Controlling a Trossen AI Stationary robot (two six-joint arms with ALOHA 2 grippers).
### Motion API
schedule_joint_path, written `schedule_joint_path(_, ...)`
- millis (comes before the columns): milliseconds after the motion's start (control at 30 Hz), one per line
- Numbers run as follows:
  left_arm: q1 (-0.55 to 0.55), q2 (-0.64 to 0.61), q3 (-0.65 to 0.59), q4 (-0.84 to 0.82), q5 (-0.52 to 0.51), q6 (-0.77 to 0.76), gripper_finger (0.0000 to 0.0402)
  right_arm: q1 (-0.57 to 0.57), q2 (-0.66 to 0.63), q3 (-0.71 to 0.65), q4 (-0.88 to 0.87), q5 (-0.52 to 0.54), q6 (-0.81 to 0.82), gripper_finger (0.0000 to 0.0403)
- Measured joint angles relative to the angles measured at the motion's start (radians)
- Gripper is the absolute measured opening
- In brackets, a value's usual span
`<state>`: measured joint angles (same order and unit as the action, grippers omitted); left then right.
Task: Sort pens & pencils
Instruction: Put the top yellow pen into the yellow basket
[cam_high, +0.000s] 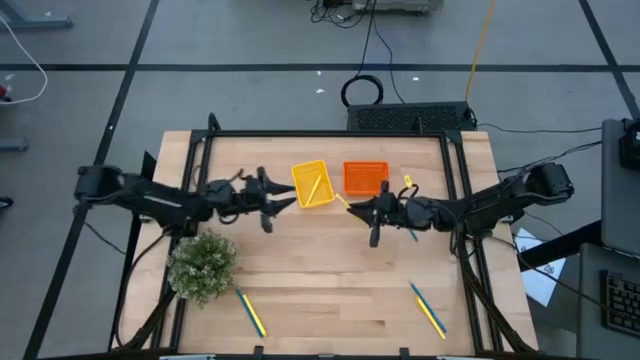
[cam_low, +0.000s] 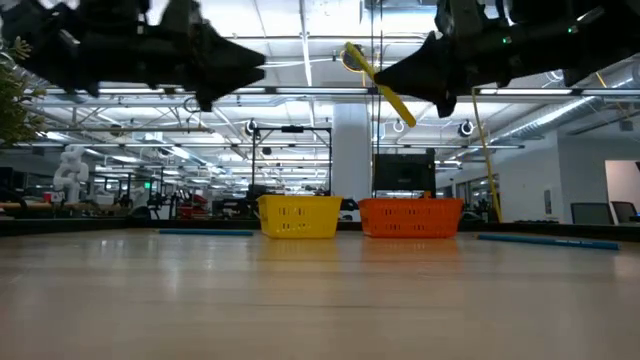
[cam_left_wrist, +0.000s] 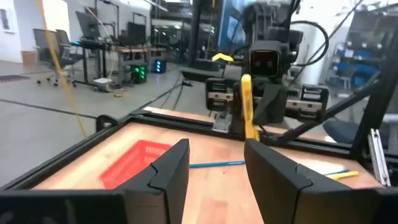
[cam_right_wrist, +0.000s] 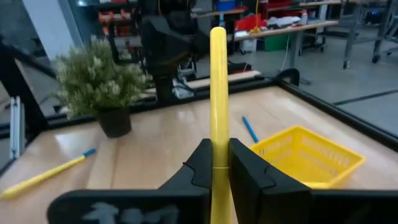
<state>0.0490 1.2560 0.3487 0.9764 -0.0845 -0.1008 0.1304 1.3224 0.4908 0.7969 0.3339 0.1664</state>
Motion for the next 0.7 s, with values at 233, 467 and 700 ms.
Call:
schedule_joint_path(233,-0.035,0.22,0.191,-0.007,0.182,0.051,0.0159,0.0,0.144,0.0,0.179,-0.072,-0.047,0.0017)
schedule_joint_path(467,-0.077,0.302,0.277,-0.024,0.145,0.074,0.0159,0.002,0.216,0.0,0.309,-0.078,-0.085,0.0017)
schedule_joint_path(700,-0.097,0.362,0.328,-0.022,0.026,0.081,0.0159,0.009,0.214,0.002,0.345,-0.127,-0.097,0.0017)
